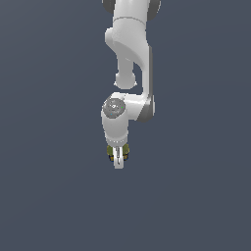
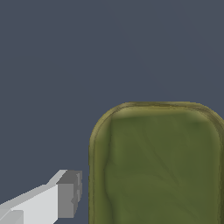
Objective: Pick up the object and move it to a goal position.
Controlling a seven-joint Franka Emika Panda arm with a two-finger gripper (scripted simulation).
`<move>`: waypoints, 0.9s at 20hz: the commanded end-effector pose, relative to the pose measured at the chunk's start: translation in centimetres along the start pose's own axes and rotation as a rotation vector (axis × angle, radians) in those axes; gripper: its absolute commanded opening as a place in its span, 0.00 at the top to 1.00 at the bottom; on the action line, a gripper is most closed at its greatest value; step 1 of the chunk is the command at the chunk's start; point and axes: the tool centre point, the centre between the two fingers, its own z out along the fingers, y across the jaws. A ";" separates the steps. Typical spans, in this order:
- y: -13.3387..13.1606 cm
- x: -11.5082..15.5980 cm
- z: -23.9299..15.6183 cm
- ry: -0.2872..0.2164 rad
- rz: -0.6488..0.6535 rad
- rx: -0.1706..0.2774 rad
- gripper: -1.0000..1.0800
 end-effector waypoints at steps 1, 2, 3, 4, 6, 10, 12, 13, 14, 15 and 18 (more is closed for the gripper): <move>-0.1 0.0 0.1 0.000 0.000 0.002 1.00; -0.1 0.0 0.1 0.000 0.000 0.002 1.00; -0.1 0.0 0.1 0.000 0.000 0.002 1.00; -0.1 0.0 0.1 0.000 0.000 0.002 1.00; -0.1 0.0 0.1 0.000 0.000 0.002 1.00; -0.1 0.0 0.1 0.000 0.000 0.002 1.00; -0.1 0.0 0.0 0.000 0.000 0.002 1.00; -0.2 0.0 0.0 0.000 0.000 0.002 1.00; -0.3 -0.1 0.0 0.000 0.000 0.002 1.00; -0.4 -0.1 0.0 0.000 0.000 0.002 1.00; -0.9 -0.3 -0.2 0.000 0.000 0.002 1.00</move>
